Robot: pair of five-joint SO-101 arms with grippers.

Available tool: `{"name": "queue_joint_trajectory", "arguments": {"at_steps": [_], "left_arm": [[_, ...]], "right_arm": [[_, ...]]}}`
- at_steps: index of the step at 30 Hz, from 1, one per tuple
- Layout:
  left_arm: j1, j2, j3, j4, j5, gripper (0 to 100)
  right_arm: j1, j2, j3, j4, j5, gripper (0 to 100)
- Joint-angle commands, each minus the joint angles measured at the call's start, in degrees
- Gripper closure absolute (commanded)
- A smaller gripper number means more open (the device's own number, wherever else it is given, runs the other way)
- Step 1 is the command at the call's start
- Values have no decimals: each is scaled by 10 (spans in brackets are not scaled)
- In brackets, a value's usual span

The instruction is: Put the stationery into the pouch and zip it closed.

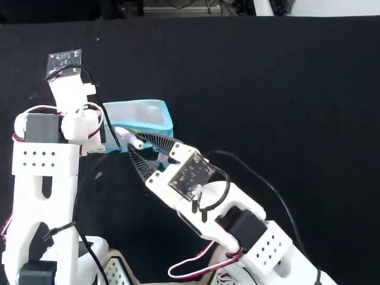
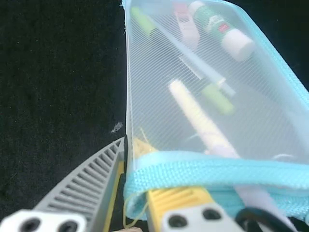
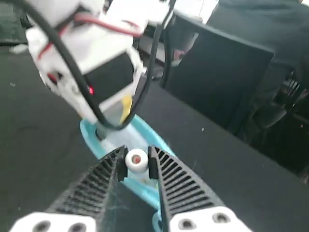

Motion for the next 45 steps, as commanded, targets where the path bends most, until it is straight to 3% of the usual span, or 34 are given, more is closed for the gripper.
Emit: {"name": "queue_joint_trajectory", "arguments": {"at_steps": [1,6,13,18,23,32,42,45], "left_arm": [[0,10,16,-2,-5,970],[0,10,16,-2,-5,970],[0,10,16,-3,-5,970],[0,10,16,-3,-5,970],[0,10,16,-4,-5,970],[0,7,16,-2,-5,970],[0,7,16,-4,-5,970],[0,8,16,-4,-5,970]], "right_arm": [[-9,-10,15,-10,-4,969],[-10,-10,-7,56,-4,778],[7,-73,-143,220,0,800],[52,-123,-121,294,-2,798],[55,-154,3,261,-4,797],[56,-247,217,30,-4,800],[55,-351,217,92,-4,802],[53,-360,218,112,-4,853]]}}
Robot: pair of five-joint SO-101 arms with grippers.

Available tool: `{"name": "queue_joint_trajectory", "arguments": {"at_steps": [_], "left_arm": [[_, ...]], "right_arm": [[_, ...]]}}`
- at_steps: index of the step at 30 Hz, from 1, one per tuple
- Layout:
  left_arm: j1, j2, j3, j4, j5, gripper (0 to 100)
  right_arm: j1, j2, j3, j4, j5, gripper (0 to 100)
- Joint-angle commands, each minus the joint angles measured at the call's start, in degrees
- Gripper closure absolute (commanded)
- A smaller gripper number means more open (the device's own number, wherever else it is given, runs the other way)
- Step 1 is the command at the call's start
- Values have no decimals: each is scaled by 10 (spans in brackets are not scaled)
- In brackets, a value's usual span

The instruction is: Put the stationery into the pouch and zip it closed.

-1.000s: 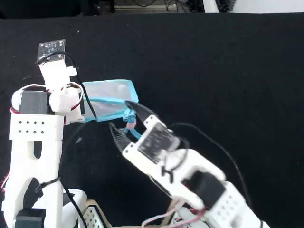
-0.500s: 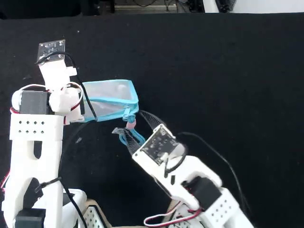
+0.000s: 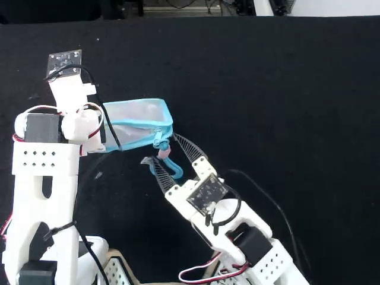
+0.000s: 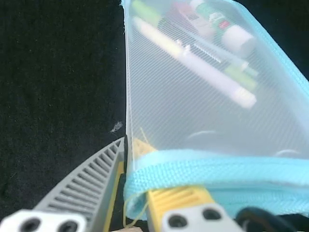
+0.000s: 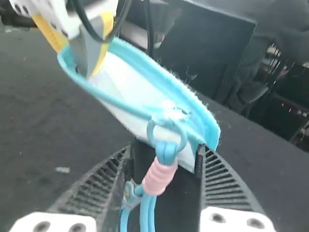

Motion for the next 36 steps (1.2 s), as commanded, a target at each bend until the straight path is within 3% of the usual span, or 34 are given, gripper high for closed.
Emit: {"name": "queue_joint_trajectory", "arguments": {"at_steps": [1,4,13,36], "left_arm": [[0,8,16,-4,-5,970],[0,8,16,-4,-5,970],[0,8,16,-4,-5,970],[0,9,16,-4,-5,970]], "right_arm": [[4,-65,-7,23,-4,881],[4,-65,-6,23,-4,943],[4,-69,-13,18,-4,833],[2,-65,-48,-12,-44,833]]}}
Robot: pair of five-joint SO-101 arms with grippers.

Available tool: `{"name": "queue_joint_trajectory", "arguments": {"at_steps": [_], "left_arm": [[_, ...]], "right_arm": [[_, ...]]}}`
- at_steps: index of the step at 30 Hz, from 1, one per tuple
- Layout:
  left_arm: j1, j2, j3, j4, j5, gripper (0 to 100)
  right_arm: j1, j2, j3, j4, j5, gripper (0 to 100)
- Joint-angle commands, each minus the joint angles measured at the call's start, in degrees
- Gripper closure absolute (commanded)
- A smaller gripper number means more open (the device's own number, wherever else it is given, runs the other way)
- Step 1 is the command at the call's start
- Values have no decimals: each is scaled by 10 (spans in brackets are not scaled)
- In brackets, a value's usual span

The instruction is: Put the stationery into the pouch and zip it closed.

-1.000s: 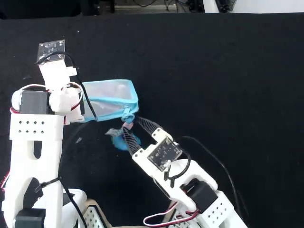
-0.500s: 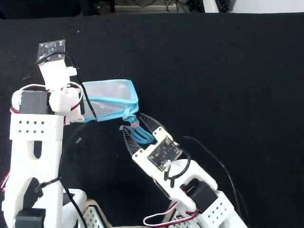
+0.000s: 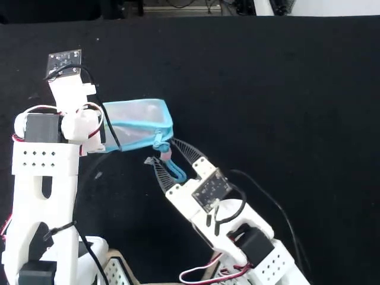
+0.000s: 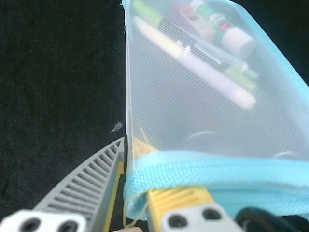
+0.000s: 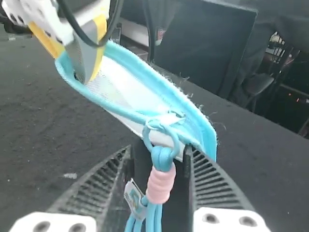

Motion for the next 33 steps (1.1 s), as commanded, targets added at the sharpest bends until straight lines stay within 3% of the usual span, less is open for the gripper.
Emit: {"name": "queue_joint_trajectory", "arguments": {"at_steps": [1,7,24,33], "left_arm": [[0,9,16,-4,-5,970],[0,10,16,-5,-5,970],[0,10,16,-4,-5,970],[0,10,16,-4,-5,970]], "right_arm": [[-5,-65,-32,-24,-4,834],[-32,-65,-33,-15,-2,990],[-27,-64,-55,7,0,983],[12,-64,-51,11,-4,983]]}}
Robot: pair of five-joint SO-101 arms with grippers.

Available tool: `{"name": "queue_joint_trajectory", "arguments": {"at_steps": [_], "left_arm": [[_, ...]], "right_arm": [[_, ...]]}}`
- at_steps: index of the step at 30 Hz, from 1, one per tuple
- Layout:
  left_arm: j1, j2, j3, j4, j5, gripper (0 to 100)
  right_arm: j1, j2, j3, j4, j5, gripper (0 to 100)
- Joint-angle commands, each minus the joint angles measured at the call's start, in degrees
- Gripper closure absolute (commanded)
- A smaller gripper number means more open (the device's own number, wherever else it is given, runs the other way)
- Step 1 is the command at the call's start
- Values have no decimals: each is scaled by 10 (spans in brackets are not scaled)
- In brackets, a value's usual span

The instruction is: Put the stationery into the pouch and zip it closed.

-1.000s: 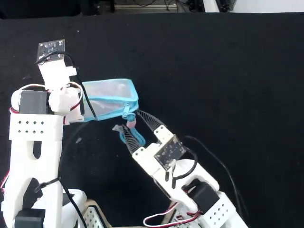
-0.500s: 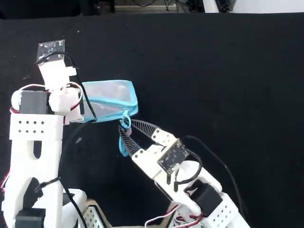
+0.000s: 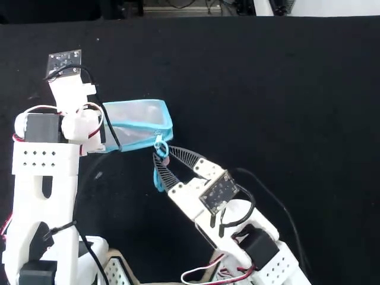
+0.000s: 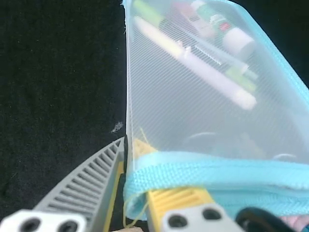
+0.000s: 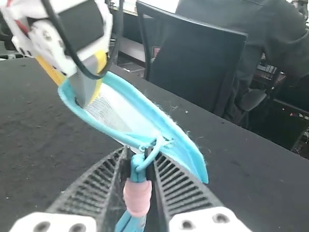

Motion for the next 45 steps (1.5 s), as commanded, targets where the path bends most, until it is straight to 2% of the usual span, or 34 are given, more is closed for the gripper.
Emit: {"name": "queue_joint_trajectory", "arguments": {"at_steps": [1,10,25,29,33,38,45], "left_arm": [[0,10,16,-4,-5,970],[0,10,16,-4,-5,970],[0,7,16,-2,-5,970],[0,6,16,-1,-5,970],[0,7,16,-3,-5,970],[0,9,16,-4,-5,970],[0,7,16,-1,-5,970]], "right_arm": [[10,-64,-8,1,-5,983],[12,-51,-10,0,-6,983],[13,197,-150,2,-6,982],[13,204,-152,26,-6,971],[13,204,-176,90,-6,896],[13,204,-189,98,-4,958],[13,205,-180,55,-1,963]]}}
